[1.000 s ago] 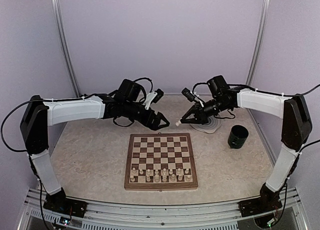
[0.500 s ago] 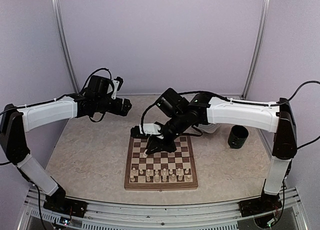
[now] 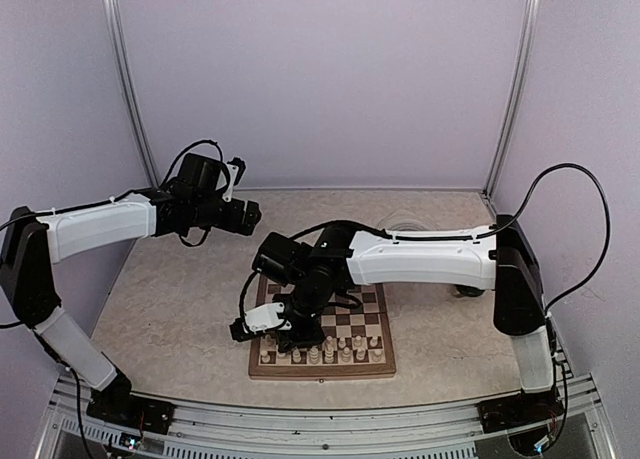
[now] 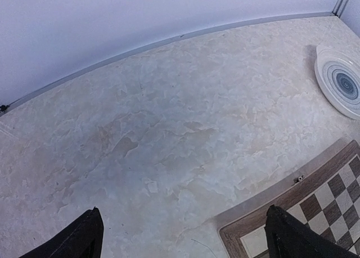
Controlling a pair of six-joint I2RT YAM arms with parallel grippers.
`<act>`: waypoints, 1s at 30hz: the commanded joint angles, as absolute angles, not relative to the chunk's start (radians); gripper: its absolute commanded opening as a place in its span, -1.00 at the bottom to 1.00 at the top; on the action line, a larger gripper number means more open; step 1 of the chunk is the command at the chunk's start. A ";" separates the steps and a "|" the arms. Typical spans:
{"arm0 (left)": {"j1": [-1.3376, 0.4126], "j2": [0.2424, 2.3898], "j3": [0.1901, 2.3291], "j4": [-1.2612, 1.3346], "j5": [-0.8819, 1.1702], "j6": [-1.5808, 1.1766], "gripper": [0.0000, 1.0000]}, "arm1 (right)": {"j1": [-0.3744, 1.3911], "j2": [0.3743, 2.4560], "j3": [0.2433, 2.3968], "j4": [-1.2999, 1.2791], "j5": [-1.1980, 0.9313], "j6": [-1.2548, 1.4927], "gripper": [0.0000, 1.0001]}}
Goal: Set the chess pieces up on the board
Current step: Place the knight at b1.
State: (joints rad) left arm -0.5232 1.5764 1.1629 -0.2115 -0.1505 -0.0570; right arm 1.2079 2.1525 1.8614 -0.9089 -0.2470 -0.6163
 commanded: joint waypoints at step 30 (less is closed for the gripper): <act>-0.581 1.562 1.187 -0.245 -0.160 -0.030 0.98 | 1.241 2.250 1.938 -0.972 -0.178 -0.625 -0.77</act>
